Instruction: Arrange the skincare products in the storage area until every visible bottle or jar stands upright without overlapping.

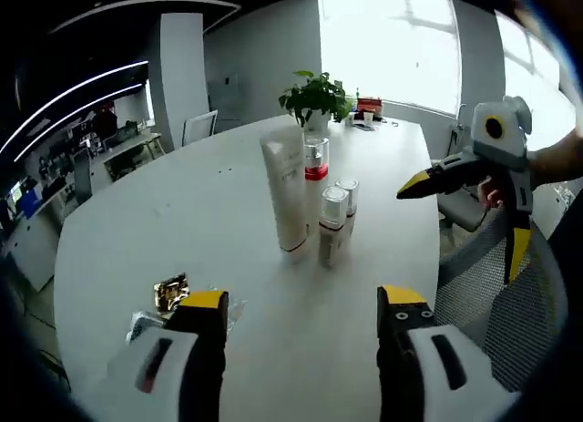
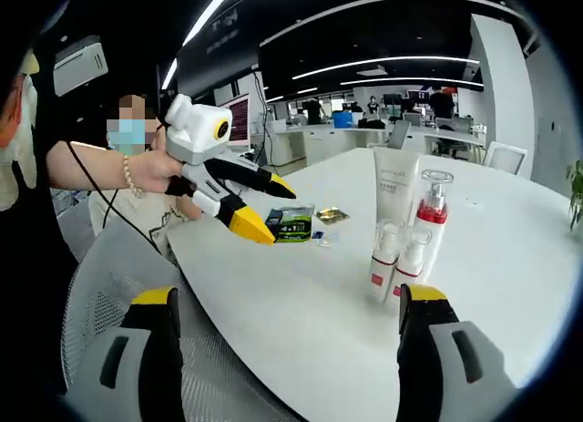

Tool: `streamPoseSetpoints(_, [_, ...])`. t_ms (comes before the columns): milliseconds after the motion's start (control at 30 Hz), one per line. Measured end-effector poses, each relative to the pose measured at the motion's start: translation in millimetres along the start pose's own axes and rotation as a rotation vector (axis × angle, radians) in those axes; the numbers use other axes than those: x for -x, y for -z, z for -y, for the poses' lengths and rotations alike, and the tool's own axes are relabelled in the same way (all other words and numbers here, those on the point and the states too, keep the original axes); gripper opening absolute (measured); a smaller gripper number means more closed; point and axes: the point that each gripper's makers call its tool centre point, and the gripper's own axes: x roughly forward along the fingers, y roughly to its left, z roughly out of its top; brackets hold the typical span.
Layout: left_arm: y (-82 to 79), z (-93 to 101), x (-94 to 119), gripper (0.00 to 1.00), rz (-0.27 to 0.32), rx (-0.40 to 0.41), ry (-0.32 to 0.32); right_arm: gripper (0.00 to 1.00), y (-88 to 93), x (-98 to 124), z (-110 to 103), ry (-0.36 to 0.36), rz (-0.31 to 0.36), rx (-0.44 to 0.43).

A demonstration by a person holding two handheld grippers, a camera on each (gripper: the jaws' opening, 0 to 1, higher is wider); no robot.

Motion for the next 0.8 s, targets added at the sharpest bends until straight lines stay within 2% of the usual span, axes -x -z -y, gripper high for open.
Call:
streamPoseSetpoints(300, [23.0,-6.4,37.8,0.79,0.019,0.106,-0.051,1.00,2.8,-0.5,1.0,-0.003,-0.014,0.005])
streamPoseSetpoints(433, [26.3,-5.0,53.1,0.86,0.026,0.135,-0.075,1.00,3.6,-1.0,0.1,-0.005,-0.020,0.008])
streamPoseSetpoints(600, [30.2,-9.5,72.9,0.95,0.063,0.203,-0.105,1.00,5.1,-1.5,-0.8,-0.002,-0.035,0.018])
streamPoseSetpoints(800, [37.0,-9.6,92.5,0.99,0.106,0.285,-0.116,1.00,8.4,-0.8,6.4,0.014,-0.041,0.006])
